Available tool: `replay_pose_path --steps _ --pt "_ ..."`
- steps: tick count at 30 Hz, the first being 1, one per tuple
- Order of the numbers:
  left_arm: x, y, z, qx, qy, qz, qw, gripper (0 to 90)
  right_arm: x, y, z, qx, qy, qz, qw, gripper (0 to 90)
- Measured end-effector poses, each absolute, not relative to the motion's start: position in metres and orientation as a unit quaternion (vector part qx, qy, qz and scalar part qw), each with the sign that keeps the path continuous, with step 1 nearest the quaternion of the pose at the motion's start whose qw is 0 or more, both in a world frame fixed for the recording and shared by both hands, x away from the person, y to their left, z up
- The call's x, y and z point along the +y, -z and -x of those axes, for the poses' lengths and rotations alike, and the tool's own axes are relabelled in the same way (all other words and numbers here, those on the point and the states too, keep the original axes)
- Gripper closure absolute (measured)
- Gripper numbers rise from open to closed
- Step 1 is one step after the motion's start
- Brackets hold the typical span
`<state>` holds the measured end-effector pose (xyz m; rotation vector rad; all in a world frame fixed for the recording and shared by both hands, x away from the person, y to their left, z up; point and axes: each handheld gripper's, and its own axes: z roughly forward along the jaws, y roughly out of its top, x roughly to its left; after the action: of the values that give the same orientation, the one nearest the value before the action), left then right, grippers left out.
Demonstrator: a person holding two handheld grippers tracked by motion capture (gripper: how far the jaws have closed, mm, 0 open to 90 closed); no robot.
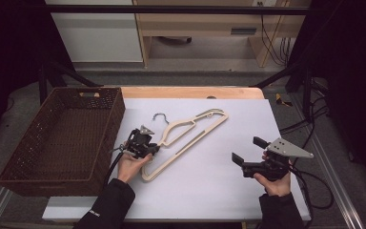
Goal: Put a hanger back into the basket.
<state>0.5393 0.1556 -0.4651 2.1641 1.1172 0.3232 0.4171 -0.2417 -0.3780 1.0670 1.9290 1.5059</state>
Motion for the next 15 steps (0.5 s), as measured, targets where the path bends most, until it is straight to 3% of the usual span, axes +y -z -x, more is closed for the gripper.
replay_pose_path --steps 15 --pt "0.1529 0.4631 -0.5366 0.418 -0.138 -0.835 0.329 79.0 -0.2415 0.3781 -0.4171 0.703 -0.548 -0.388 0.233 2.4"
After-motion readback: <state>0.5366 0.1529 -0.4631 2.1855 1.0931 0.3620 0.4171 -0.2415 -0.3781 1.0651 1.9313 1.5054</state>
